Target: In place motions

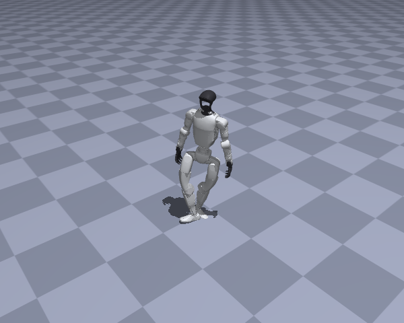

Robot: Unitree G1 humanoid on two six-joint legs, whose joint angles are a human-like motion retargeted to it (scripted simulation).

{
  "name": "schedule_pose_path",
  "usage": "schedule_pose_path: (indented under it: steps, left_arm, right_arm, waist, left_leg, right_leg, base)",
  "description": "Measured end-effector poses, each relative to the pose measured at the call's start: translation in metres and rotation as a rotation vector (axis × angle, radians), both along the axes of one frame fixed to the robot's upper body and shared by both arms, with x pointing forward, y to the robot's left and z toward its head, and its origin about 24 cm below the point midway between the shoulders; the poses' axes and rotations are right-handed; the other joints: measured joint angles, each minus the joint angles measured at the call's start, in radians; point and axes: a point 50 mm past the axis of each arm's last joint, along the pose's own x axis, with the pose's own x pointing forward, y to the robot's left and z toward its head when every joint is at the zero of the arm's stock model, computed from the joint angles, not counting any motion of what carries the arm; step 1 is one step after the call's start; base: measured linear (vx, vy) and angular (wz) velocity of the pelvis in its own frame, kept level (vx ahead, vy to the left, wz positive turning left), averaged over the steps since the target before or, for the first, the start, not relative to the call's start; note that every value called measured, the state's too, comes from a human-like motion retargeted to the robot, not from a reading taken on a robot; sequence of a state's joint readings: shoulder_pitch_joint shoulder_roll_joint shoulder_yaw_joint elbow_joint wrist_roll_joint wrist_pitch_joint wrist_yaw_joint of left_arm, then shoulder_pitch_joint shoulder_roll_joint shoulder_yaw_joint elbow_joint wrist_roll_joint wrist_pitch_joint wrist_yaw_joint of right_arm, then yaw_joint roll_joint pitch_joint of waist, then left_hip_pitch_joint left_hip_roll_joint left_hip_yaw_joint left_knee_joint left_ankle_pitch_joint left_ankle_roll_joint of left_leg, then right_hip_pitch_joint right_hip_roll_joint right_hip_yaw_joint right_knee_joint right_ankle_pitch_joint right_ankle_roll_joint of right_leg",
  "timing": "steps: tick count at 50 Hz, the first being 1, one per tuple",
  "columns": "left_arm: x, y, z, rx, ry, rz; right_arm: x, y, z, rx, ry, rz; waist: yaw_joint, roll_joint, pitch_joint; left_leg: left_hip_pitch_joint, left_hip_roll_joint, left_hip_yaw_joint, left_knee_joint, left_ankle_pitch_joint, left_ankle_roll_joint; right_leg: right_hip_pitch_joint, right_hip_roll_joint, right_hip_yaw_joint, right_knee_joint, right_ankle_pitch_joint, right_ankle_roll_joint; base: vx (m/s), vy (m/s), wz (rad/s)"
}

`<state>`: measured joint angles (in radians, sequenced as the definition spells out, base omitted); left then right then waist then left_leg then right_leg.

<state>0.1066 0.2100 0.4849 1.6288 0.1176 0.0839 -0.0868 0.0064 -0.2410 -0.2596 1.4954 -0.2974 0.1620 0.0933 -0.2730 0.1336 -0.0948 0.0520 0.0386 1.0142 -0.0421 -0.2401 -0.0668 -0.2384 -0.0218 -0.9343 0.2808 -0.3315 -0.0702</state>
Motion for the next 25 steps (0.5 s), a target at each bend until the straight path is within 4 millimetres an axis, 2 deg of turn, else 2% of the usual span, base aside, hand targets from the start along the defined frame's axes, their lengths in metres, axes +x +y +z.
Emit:
schedule_pose_path:
  steps: [3, 10, 12, 14, 17, 20, 22, 25]
  left_arm:
    - [0.008, -0.009, -0.003, -0.031, -0.028, -0.022]
    - [0.056, -0.018, -0.009, -0.067, -0.151, -0.138]
    - [0.07, -0.023, -0.01, -0.077, -0.208, -0.149]
    - [0.084, -0.026, -0.01, -0.091, -0.269, -0.158]
    - [0.099, -0.03, -0.01, -0.099, -0.341, -0.176]
    - [0.11, -0.03, -0.008, -0.091, -0.374, -0.205]
    - [0.112, -0.032, -0.008, -0.089, -0.377, -0.218]
    - [0.109, -0.038, -0.01, -0.092, -0.363, -0.202]
  right_arm:
    - [-0.01, 0.004, 0.0, -0.005, 0.024, -0.093]
    - [-0.042, 0.022, -0.001, 0.056, 0.106, -0.267]
    - [-0.046, 0.025, -0.002, 0.066, 0.116, -0.262]
    - [-0.046, 0.028, -0.002, 0.074, 0.119, -0.247]
    - [-0.039, 0.032, -0.004, 0.094, 0.109, -0.209]
    - [-0.025, 0.034, -0.006, 0.119, 0.078, -0.141]
    - [-0.011, 0.033, -0.007, 0.129, 0.046, -0.068]
    - [0.015, 0.033, -0.007, 0.135, -0.013, 0.077]
  waist:
    - [-0.014, 0.007, -0.003]
    - [-0.067, 0.021, -0.023]
    - [-0.068, 0.01, -0.038]
    - [-0.071, -0.018, -0.048]
    - [-0.071, -0.085, -0.061]
    - [-0.042, -0.136, -0.06]
    - [-0.031, -0.13, -0.051]
    - [-0.02, -0.122, -0.028]
  left_leg:
    - [0.022, -0.002, 0.066, 0.018, -0.007, -0.026]
    - [0.077, 0.015, 0.117, 0.1, 0.054, -0.051]
    - [0.094, 0.01, 0.131, 0.138, 0.099, -0.037]
    - [0.108, 0.006, 0.12, 0.207, 0.153, 0.002]
    - [0.095, 0.023, 0.043, 0.41, 0.226, 0.119]
    - [-0.023, 0.095, -0.145, 0.743, 0.261, 0.274]
    - [-0.108, 0.105, -0.295, 0.865, 0.249, 0.258]
    - [-0.211, 0.038, -0.499, 0.927, 0.217, 0.198]
  right_leg:
    - [-0.025, 0.038, 0.11, -0.032, 0.088, -0.046]
    - [-0.019, 0.092, 0.291, -0.09, 0.119, -0.065]
    - [-0.009, 0.095, 0.346, -0.108, 0.122, -0.072]
    - [0.004, 0.076, 0.408, -0.112, 0.121, -0.07]
    - [0.022, 0.007, 0.495, -0.099, 0.117, -0.058]
    - [0.036, -0.034, 0.594, -0.083, 0.114, -0.051]
    - [0.04, -0.021, 0.634, -0.086, 0.124, -0.053]
    - [0.052, -0.004, 0.704, -0.096, 0.148, -0.059]
  base:
    - [-0.34, 0.12, -1.96]
    - [-0.21, 0.06, -1.14]
    - [-0.13, 0.05, -1.39]
    - [-0.06, 0.05, -1.33]
    - [-0.11, 0.03, -1.36]
    - [-0.06, 0.04, -1.7]
    - [-0.13, 0.04, -1.62]
    - [-0.12, 0.07, -1.69]
